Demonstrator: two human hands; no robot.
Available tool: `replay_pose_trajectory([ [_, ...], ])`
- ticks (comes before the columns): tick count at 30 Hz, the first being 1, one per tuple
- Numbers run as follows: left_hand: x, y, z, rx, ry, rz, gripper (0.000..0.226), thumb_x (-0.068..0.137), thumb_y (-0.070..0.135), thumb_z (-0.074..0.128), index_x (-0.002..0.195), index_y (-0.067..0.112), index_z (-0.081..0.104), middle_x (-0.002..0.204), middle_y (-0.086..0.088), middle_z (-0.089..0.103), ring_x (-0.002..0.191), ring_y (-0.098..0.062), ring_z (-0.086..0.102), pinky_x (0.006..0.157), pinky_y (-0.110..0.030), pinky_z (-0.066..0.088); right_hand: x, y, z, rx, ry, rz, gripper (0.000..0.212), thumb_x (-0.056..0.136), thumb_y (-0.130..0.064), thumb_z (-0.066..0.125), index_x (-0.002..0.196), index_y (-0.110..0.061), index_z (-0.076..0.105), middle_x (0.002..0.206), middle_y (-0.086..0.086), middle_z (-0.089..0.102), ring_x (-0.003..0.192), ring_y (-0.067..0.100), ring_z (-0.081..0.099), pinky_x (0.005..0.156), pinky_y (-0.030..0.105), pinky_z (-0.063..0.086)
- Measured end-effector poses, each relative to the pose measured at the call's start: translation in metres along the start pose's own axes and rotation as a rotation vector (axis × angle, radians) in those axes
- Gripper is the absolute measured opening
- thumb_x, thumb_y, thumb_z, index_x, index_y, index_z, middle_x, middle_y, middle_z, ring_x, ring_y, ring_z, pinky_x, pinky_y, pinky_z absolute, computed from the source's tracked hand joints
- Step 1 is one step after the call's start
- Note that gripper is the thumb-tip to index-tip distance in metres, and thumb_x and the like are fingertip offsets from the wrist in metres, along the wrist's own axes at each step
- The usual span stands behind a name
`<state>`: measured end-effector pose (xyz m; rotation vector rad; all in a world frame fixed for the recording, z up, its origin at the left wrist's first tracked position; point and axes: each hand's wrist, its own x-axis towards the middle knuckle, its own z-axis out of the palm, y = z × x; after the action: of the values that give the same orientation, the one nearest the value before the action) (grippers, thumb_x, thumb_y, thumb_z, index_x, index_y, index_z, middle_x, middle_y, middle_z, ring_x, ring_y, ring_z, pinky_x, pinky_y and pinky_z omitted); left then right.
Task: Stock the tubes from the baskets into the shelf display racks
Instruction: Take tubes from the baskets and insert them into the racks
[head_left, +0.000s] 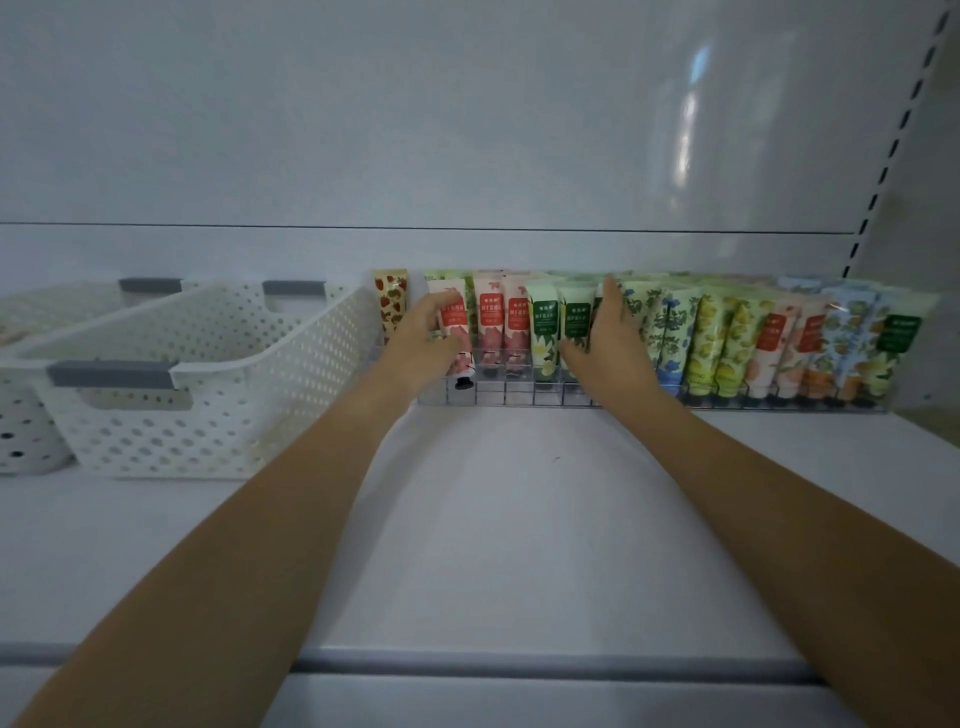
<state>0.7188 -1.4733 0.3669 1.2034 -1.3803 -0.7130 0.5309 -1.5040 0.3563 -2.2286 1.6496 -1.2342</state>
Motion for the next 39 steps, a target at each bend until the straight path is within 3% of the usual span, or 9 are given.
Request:
replay_pose_trajectory([
  [2, -0.002, 0.003, 0.0, 0.007, -0.01, -0.004, 0.041, 0.088, 0.001, 0.055, 0.122, 0.023, 0.047, 0.101, 0.007, 0.054, 0.082, -0.002, 0.056, 0.059, -0.014, 0.052, -0.001, -0.006, -0.004, -0.029, 0.14, -0.075, 0.078, 0.091, -0.019, 0.057, 0.147, -0.003, 0.005, 0.145, 0.02, 0.027, 0.132, 0.031, 0.031, 0.105, 0.037, 0.031],
  [5, -0.004, 0.004, 0.001, -0.027, -0.028, -0.035, 0.038, 0.087, 0.001, 0.058, 0.116, 0.021, 0.045, 0.096, 0.004, 0.058, 0.078, -0.005, 0.059, 0.056, -0.015, 0.053, -0.001, -0.017, -0.01, -0.028, 0.261, -0.287, 0.061, 0.091, -0.018, 0.055, 0.144, -0.007, 0.027, 0.133, 0.013, 0.042, 0.117, 0.024, 0.045, 0.092, 0.033, 0.04],
  [9, -0.008, 0.006, 0.006, -0.099, -0.058, -0.076, 0.037, 0.086, 0.002, 0.061, 0.116, 0.011, 0.043, 0.091, -0.002, 0.064, 0.074, -0.01, 0.06, 0.061, -0.019, 0.052, -0.006, -0.034, -0.001, 0.181, 0.03, -0.263, 0.043, 0.092, -0.022, 0.055, 0.132, -0.014, 0.044, 0.105, 0.001, 0.056, 0.079, 0.008, 0.053, 0.072, 0.027, 0.05],
  [13, -0.013, 0.009, 0.007, -0.094, -0.198, -0.042, 0.026, 0.086, 0.008, 0.062, 0.11, 0.012, 0.054, 0.092, -0.003, 0.065, 0.072, -0.009, 0.061, 0.065, -0.018, 0.053, -0.009, -0.034, 0.013, 0.408, -0.121, -0.113, 0.048, 0.09, -0.025, 0.059, 0.132, -0.012, 0.041, 0.093, -0.005, 0.059, 0.074, -0.002, 0.054, 0.06, 0.006, 0.045],
  [19, -0.017, 0.01, 0.007, -0.078, -0.267, 0.005, 0.026, 0.084, 0.009, 0.064, 0.108, 0.018, 0.057, 0.095, -0.006, 0.062, 0.078, -0.014, 0.064, 0.068, -0.016, 0.055, -0.004, -0.033, 0.011, 0.651, -0.093, -0.001, 0.064, 0.087, -0.012, 0.064, 0.14, -0.015, 0.029, 0.094, -0.004, 0.055, 0.088, 0.019, 0.065, 0.079, 0.038, 0.056],
  [23, -0.011, -0.002, 0.002, 0.512, -0.076, 0.243, 0.022, 0.091, 0.008, 0.054, 0.112, 0.009, 0.061, 0.107, -0.004, 0.063, 0.098, -0.016, 0.059, 0.079, -0.009, 0.044, -0.001, -0.032, 0.009, 0.561, 0.043, -0.111, 0.071, 0.087, -0.005, 0.06, 0.145, -0.022, 0.023, 0.096, -0.018, 0.051, 0.071, -0.008, 0.06, 0.06, 0.011, 0.052],
  [25, -0.008, -0.012, -0.003, 0.784, 0.012, 0.273, 0.03, 0.093, 0.012, 0.05, 0.121, 0.008, 0.058, 0.121, -0.01, 0.057, 0.112, -0.022, 0.051, 0.092, -0.021, 0.04, -0.001, -0.032, 0.009, 0.547, 0.098, -0.146, 0.069, 0.087, -0.004, 0.058, 0.144, -0.022, 0.024, 0.109, -0.009, 0.053, 0.077, -0.011, 0.059, 0.062, 0.006, 0.049],
  [31, -0.001, -0.028, -0.003, 1.015, -0.052, 0.044, 0.036, 0.097, 0.026, 0.037, 0.127, 0.009, 0.05, 0.135, -0.014, 0.039, 0.128, -0.031, 0.034, 0.109, -0.048, 0.026, 0.006, -0.037, 0.02, 0.49, 0.091, -0.163, 0.062, 0.09, -0.004, 0.055, 0.143, -0.019, 0.026, 0.134, 0.01, 0.047, 0.114, 0.024, 0.055, 0.092, 0.044, 0.05],
  [39, 0.0, -0.026, -0.003, 1.015, -0.056, 0.031, 0.035, 0.097, 0.027, 0.038, 0.123, 0.009, 0.051, 0.137, -0.014, 0.038, 0.129, -0.031, 0.033, 0.108, -0.049, 0.027, 0.004, -0.041, 0.038, -0.045, -0.104, -0.265, 0.075, 0.093, -0.006, 0.048, 0.15, -0.022, 0.002, 0.134, 0.014, 0.039, 0.096, 0.025, 0.054, 0.08, 0.043, 0.051],
])
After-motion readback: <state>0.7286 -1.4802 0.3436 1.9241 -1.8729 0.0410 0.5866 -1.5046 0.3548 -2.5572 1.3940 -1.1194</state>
